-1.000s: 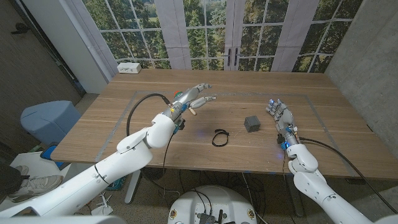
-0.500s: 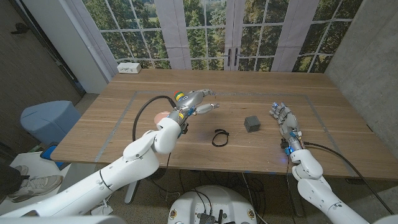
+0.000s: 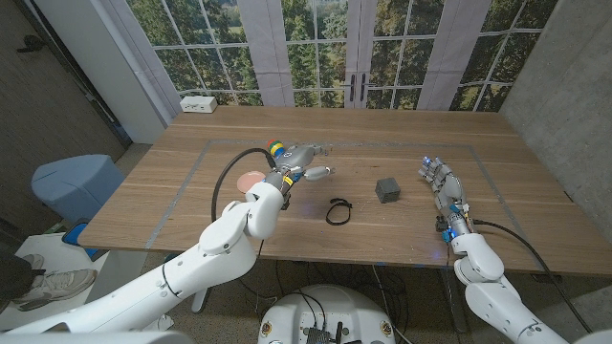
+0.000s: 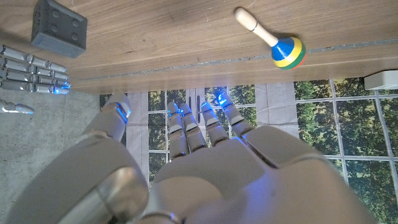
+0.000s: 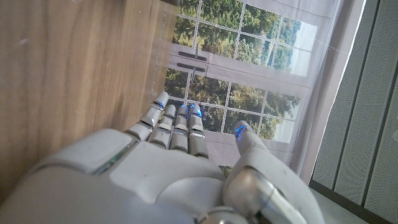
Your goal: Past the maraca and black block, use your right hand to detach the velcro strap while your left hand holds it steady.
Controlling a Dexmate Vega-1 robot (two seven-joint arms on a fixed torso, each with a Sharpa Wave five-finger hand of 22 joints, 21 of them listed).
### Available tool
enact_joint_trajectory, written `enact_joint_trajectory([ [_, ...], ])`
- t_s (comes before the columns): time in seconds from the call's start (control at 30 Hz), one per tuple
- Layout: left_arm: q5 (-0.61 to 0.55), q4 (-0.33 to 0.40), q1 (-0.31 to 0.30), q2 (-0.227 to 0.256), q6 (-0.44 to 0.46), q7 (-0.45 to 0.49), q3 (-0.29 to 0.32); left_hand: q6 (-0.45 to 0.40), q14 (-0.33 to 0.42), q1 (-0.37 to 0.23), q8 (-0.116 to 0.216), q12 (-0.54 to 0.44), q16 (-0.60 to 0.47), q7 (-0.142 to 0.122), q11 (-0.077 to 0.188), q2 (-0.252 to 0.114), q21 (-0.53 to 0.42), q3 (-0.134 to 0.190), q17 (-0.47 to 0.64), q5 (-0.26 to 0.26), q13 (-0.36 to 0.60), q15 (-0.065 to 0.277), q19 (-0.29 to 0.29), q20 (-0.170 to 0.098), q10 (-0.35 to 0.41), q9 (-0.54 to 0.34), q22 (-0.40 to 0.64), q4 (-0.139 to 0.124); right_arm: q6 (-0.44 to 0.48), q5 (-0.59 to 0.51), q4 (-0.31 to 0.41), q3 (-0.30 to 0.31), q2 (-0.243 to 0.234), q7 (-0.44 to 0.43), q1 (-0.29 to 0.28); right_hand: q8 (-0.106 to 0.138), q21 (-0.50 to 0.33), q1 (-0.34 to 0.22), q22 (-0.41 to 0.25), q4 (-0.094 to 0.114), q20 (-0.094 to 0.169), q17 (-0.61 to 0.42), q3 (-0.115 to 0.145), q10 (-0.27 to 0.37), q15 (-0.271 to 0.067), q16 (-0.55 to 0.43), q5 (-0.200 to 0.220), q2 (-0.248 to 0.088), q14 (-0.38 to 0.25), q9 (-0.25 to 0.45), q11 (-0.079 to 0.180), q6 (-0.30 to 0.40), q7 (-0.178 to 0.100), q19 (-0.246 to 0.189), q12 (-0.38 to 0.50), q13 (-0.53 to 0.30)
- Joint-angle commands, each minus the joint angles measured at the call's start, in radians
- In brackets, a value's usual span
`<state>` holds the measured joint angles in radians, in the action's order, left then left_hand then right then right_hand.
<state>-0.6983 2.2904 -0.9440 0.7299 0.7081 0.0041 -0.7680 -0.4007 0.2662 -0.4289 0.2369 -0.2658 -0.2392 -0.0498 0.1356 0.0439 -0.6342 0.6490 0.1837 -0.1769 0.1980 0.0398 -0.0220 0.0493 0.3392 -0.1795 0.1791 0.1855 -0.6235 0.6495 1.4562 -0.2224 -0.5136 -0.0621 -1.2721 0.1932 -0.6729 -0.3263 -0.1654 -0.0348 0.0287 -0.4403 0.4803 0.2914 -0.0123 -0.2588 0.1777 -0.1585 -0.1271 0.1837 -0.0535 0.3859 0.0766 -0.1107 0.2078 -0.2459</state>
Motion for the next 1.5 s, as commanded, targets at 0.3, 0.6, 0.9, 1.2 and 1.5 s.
enact_joint_trajectory([
  [0.3, -0.159, 0.014, 0.046, -0.015, 0.143, -0.129, -0.088, -0.106, 0.107, -0.059, 0.018, -0.038, -0.050, 0.009, 0.008, 0.010, -0.009, -0.034, 0.026, -0.003, 0.018, 0.103, -0.052, -0.021, 0.109, -0.008, 0.010, -0.005, 0.008, -0.066, 0.088, 0.015, -0.022, -0.072, -0.058, 0.007, 0.005, -0.005, -0.002, -0.011, -0.004, -0.001, 0.003, 0.014, 0.002, -0.005, 0.000, -0.015, -0.008, 0.003, -0.006, 0.010, -0.001, -0.011, 0.010, 0.000],
  [0.6, -0.320, 0.007, 0.090, -0.033, 0.206, -0.280, -0.158, -0.184, 0.122, -0.099, 0.042, -0.070, -0.069, -0.001, 0.037, 0.016, -0.005, -0.055, 0.041, -0.004, 0.034, 0.112, -0.061, -0.024, 0.191, -0.013, 0.013, -0.003, -0.018, -0.066, 0.085, 0.023, -0.016, -0.071, -0.073, 0.007, 0.010, -0.005, -0.002, -0.013, -0.007, 0.001, 0.002, 0.016, 0.004, -0.006, -0.001, -0.013, -0.009, 0.004, -0.007, 0.013, -0.001, -0.013, 0.010, 0.001],
  [0.9, -0.514, -0.008, 0.096, -0.070, 0.228, -0.469, -0.189, -0.232, 0.125, -0.118, 0.057, -0.086, -0.079, -0.007, 0.047, 0.027, -0.002, -0.075, 0.049, -0.002, 0.049, 0.122, -0.065, -0.033, 0.227, -0.015, 0.014, -0.004, -0.042, -0.057, 0.077, 0.029, -0.010, -0.058, -0.085, 0.008, 0.013, -0.003, -0.002, -0.013, -0.009, 0.002, 0.001, 0.018, 0.006, -0.007, -0.001, -0.013, -0.012, 0.004, -0.009, 0.017, 0.000, -0.016, 0.010, 0.002],
  [1.2, -0.670, -0.034, 0.055, -0.131, 0.169, -0.594, -0.159, -0.270, 0.133, -0.138, 0.069, -0.100, -0.089, -0.002, 0.043, 0.035, -0.002, -0.091, 0.054, -0.003, 0.064, 0.130, -0.074, -0.037, 0.255, -0.016, 0.014, -0.005, -0.077, -0.053, 0.065, 0.038, -0.001, -0.048, -0.099, 0.009, 0.019, 0.000, -0.002, -0.014, -0.010, 0.003, -0.001, 0.022, 0.007, -0.009, -0.001, -0.014, -0.016, 0.004, -0.009, 0.025, 0.001, -0.020, 0.012, 0.004],
  [1.5, -0.776, -0.060, 0.023, -0.181, 0.036, -0.745, -0.109, -0.286, 0.131, -0.152, 0.073, -0.102, -0.093, -0.007, 0.045, 0.041, 0.000, -0.103, 0.057, -0.003, 0.074, 0.132, -0.075, -0.042, 0.256, -0.017, 0.014, -0.005, -0.100, -0.037, 0.048, 0.044, 0.007, -0.029, -0.103, 0.009, 0.023, 0.003, -0.003, -0.014, -0.012, 0.004, -0.002, 0.027, 0.010, -0.011, -0.002, -0.013, -0.019, 0.005, -0.009, 0.026, 0.002, -0.025, 0.013, 0.005],
])
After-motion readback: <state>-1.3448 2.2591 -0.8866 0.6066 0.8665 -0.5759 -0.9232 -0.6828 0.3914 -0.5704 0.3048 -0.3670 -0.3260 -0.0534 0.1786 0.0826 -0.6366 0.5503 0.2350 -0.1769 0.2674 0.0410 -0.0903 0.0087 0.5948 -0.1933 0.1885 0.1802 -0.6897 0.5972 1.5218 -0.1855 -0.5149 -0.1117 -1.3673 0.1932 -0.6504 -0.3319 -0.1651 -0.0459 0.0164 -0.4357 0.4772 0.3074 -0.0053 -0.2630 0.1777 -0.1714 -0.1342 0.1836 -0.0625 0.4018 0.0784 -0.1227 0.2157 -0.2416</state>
